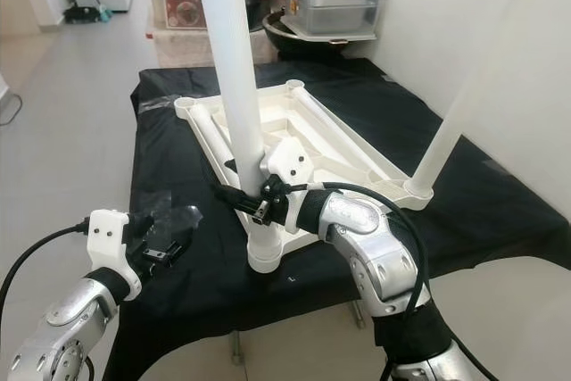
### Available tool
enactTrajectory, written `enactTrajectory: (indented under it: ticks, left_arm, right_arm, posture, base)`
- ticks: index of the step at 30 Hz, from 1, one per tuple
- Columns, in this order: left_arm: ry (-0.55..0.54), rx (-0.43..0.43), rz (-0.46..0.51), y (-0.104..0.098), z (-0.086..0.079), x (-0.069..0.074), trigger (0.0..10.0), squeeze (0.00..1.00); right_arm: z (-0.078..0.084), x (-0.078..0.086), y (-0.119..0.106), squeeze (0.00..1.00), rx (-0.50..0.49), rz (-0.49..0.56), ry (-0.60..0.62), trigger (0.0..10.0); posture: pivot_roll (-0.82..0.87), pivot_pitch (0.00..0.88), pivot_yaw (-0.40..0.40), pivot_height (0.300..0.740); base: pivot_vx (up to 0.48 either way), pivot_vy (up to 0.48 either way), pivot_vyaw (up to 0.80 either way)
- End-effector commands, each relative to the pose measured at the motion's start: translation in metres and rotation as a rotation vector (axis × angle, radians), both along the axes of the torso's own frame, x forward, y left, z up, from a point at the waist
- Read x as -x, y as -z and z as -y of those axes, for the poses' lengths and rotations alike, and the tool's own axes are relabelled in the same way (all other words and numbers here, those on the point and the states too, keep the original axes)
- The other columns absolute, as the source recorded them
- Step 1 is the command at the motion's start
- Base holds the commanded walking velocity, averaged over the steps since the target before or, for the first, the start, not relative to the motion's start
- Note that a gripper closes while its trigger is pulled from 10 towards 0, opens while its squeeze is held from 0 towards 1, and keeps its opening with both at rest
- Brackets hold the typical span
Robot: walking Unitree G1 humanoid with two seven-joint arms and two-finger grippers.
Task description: Building children table
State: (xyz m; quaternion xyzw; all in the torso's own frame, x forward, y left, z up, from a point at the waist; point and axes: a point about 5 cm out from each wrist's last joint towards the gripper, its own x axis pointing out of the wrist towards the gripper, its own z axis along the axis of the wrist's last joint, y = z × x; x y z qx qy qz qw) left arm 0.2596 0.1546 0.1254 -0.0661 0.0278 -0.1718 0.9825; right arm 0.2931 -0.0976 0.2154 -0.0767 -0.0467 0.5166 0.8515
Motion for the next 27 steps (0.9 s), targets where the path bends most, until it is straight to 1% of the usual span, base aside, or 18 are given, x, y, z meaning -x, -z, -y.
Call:
enactTrajectory:
  ticks: [1, 5, 11, 12, 13, 14, 15, 17, 18, 19, 20, 21, 22, 23, 24, 25, 27]
  left_arm:
    - [-0.013, 0.003, -0.011, 0.003, -0.002, 0.001, 10.0, 0.00]
    - [-0.020, 0.005, -0.010, 0.002, -0.004, 0.001, 10.0, 0.00]
    - [-0.022, 0.007, -0.010, 0.002, -0.004, 0.001, 10.0, 0.00]
    - [-0.023, 0.008, -0.009, 0.002, -0.004, 0.002, 10.0, 0.00]
    - [-0.024, 0.009, -0.008, 0.002, -0.004, 0.002, 10.0, 0.00]
    - [-0.024, 0.009, -0.008, 0.002, -0.004, 0.002, 10.0, 0.00]
    - [-0.025, 0.009, -0.008, 0.002, -0.004, 0.002, 10.0, 0.00]
    - [-0.025, 0.009, -0.008, 0.002, -0.004, 0.002, 10.0, 0.00]
    - [-0.026, 0.009, -0.009, 0.002, -0.004, 0.002, 10.0, 0.00]
    - [-0.026, 0.009, -0.009, 0.002, -0.004, 0.002, 10.0, 0.00]
    - [-0.029, 0.006, -0.010, 0.002, -0.005, 0.001, 10.0, 0.00]
    - [-0.029, 0.006, -0.010, 0.002, -0.005, 0.001, 10.0, 0.00]
    - [-0.032, 0.002, -0.011, 0.002, -0.006, 0.001, 10.0, 0.00]
    - [-0.032, 0.002, -0.011, 0.002, -0.006, 0.001, 10.0, 0.00]
    - [-0.034, 0.000, -0.012, 0.002, -0.007, 0.000, 10.0, 0.00]
    - [-0.037, -0.003, -0.012, 0.002, -0.008, -0.001, 10.0, 0.00]
    - [-0.037, -0.003, -0.012, 0.002, -0.008, -0.001, 10.0, 0.00]
  right_arm:
    - [-0.011, 0.004, 0.027, 0.00, -0.014, -0.173, -0.104, 0.0]
    - [-0.010, 0.003, 0.027, 0.00, -0.012, -0.180, -0.130, 0.0]
    - [-0.009, 0.001, 0.029, 0.00, 0.000, -0.181, -0.112, 0.0]
    - [-0.008, -0.004, 0.032, 0.00, 0.015, -0.176, -0.047, 0.0]
    - [-0.005, -0.015, 0.036, 0.00, 0.004, -0.198, 0.102, 0.0]
    - [-0.005, -0.015, 0.036, 0.00, 0.004, -0.198, 0.102, 0.0]
    - [-0.001, -0.025, 0.039, 0.00, -0.019, -0.228, 0.265, 0.0]
    - [-0.001, -0.025, 0.039, 0.00, -0.019, -0.228, 0.265, 0.0]
    - [0.004, -0.032, 0.043, 0.00, -0.047, -0.266, 0.395, 0.0]
    - [0.004, -0.032, 0.043, 0.00, -0.047, -0.266, 0.395, 0.0]
    - [0.027, -0.043, 0.054, 0.00, -0.115, -0.342, 0.695, 0.0]
    - [0.027, -0.043, 0.054, 0.00, -0.115, -0.342, 0.695, 0.0]
    - [0.049, -0.046, 0.067, 0.00, -0.170, -0.409, 0.945, 0.0]
    - [0.049, -0.046, 0.067, 0.00, -0.170, -0.409, 0.945, 0.0]
    - [0.063, -0.045, 0.077, 0.00, -0.199, -0.458, 1.104, 0.0]
    - [0.077, -0.041, 0.083, 0.00, -0.220, -0.474, 1.243, 0.0]
    - [0.077, -0.041, 0.083, 0.00, -0.220, -0.474, 1.243, 0.0]
  posture:
    - [-0.02, 0.000, -0.081, 0.740]
    - [-0.01, 0.000, -0.085, 0.740]
    - [-0.02, 0.000, -0.086, 0.740]
    - [-0.02, 0.000, -0.087, 0.740]
    - [-0.02, 0.000, -0.085, 0.740]
    - [-0.02, 0.000, -0.085, 0.740]
    - [-0.02, 0.000, -0.082, 0.740]
    - [-0.02, 0.000, -0.082, 0.740]
    - [-0.02, 0.000, -0.082, 0.740]
    - [-0.02, 0.000, -0.082, 0.740]
    - [-0.02, 0.000, -0.074, 0.740]
    - [-0.02, 0.000, -0.074, 0.740]
    - [-0.02, 0.000, -0.069, 0.740]
    - [-0.02, 0.000, -0.069, 0.740]
    - [-0.02, 0.000, -0.069, 0.740]
    - [-0.03, 0.000, -0.065, 0.740]
    - [-0.03, 0.000, -0.065, 0.740]
  base:
    - [0.000, 0.000, 0.00]
    - [0.000, 0.000, 0.00]
    - [0.000, 0.000, 0.00]
    - [0.000, 0.000, 0.00]
    - [0.000, 0.000, 0.00]
    - [0.000, 0.000, 0.00]
    - [0.000, 0.000, 0.00]
    - [0.000, 0.000, 0.00]
    - [0.000, 0.000, 0.00]
    - [0.000, 0.000, 0.00]
    - [0.000, 0.000, 0.00]
    - [0.000, 0.000, 0.00]
    - [0.000, 0.000, 0.00]
    - [0.000, 0.000, 0.00]
    - [0.000, 0.000, 0.00]
    - [0.000, 0.000, 0.00]
    - [0.000, 0.000, 0.00]
